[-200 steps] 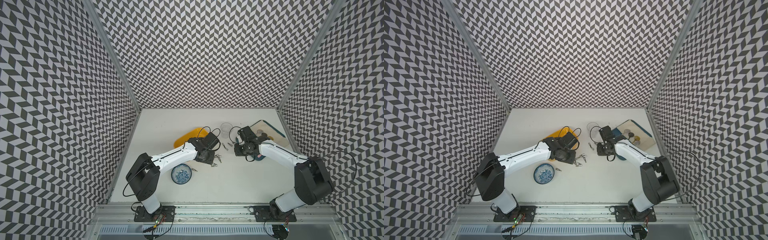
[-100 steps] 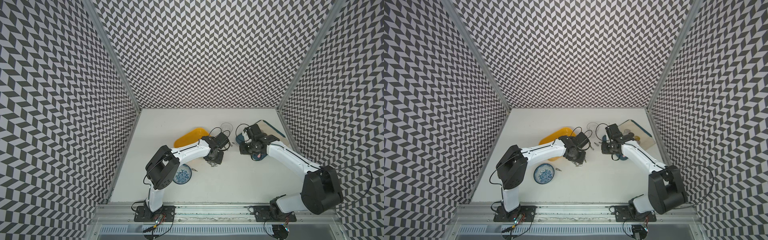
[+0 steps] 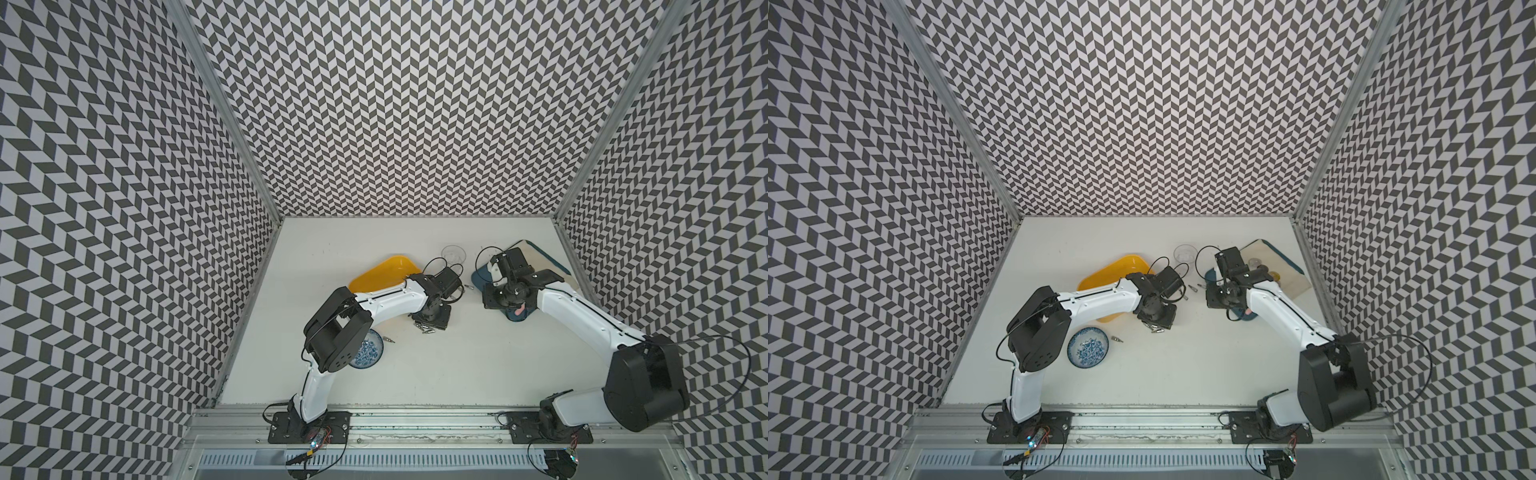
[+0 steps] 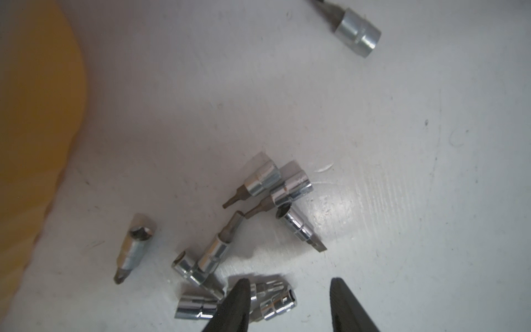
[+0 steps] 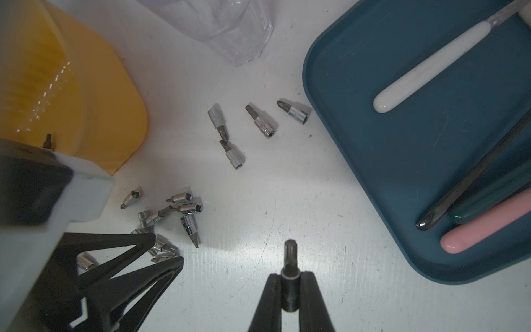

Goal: Put the bit on the desktop into the storage box
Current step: Pick up the screwdriver bit from the center of the board.

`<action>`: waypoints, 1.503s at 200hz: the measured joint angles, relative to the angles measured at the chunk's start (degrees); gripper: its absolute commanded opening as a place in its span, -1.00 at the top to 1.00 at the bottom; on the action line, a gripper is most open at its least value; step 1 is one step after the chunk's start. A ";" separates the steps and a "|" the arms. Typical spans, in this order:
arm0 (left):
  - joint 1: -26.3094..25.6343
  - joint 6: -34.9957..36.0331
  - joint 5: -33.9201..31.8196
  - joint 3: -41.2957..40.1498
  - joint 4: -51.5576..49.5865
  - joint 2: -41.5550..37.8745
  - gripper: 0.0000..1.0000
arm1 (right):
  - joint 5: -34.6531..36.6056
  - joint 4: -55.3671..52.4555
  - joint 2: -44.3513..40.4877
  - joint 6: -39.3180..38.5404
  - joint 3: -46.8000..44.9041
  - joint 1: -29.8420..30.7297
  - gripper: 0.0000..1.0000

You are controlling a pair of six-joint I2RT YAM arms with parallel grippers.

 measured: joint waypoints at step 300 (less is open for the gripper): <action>0.04 0.68 -1.88 6.56 -0.07 6.75 0.47 | -0.55 -0.48 -1.60 -0.92 -0.87 -0.85 1.00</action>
